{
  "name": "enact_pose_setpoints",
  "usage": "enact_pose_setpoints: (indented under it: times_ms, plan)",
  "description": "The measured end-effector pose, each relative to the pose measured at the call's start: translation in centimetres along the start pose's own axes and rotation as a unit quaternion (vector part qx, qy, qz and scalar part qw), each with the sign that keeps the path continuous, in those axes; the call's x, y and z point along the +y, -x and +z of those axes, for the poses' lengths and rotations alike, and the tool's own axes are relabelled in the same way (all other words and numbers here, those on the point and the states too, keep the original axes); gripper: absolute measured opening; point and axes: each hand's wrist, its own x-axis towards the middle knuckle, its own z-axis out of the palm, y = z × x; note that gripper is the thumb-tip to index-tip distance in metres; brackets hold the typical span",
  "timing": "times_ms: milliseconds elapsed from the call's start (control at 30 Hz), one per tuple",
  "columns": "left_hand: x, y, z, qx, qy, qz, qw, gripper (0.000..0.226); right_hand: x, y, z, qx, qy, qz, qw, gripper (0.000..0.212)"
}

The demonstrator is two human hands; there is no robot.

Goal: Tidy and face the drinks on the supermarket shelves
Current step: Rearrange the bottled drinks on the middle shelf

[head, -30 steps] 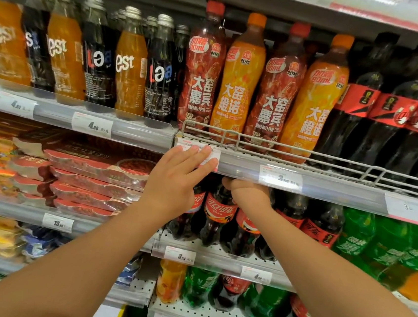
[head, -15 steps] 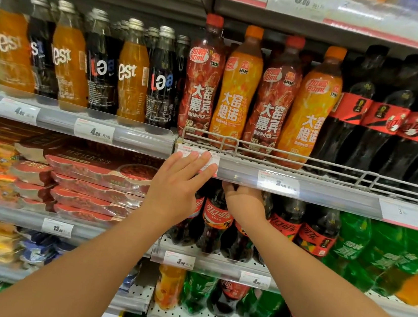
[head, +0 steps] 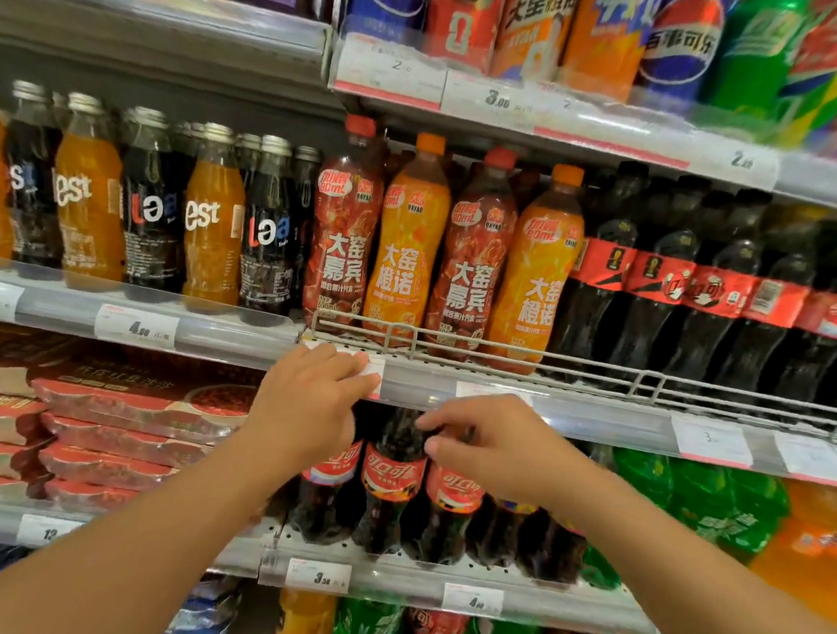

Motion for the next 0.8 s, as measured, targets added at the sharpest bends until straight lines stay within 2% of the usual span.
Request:
enact_pose_setpoints:
  times_ms: [100, 167, 267, 433, 500, 567, 667, 800]
  plan:
    - [-0.1, -1.5, -0.7, -0.053, -0.011, -0.003, 0.999, 0.018, 1.4, -0.3, -4.2, 0.196, 0.091, -0.026, 0.976, 0.028]
    - [0.1, -2.3, -1.1, -0.077, -0.026, -0.005, 0.997, 0.010, 2.8, -0.9, -5.3, 0.266, 0.180, -0.010, 0.947, 0.032]
    - [0.5, -3.1, -1.7, -0.081, -0.029, -0.013, 0.996, 0.014, 4.8, -1.3, -4.7, 0.267, 0.244, 0.014, 0.932, 0.041]
    - [0.7, -3.1, -1.9, -0.106, -0.051, -0.026, 0.993, 0.015, 6.5, -1.3, -2.4, 0.280, 0.219, 0.016, 0.934, 0.051]
    - [0.8, -3.6, -2.0, -0.147, -0.060, -0.057, 0.986, 0.022, 6.6, -1.4, -2.1, 0.294, 0.212, 0.015, 0.932, 0.051]
    - [0.8, -4.5, -2.4, -0.156, -0.026, -0.094, 0.983, 0.025, 6.5, -1.4, -1.7, 0.303, 0.211, 0.017, 0.929, 0.053]
    - [0.2, -6.5, -3.7, -0.088, 0.030, -0.147, 0.985, 0.024, 6.5, -1.5, -1.1, 0.312, 0.223, 0.018, 0.923, 0.056]
    - [-1.9, -9.9, -6.2, 0.101, 0.118, -0.238, 0.959, 0.030, 6.8, -1.8, -0.5, 0.338, 0.230, 0.004, 0.913, 0.060]
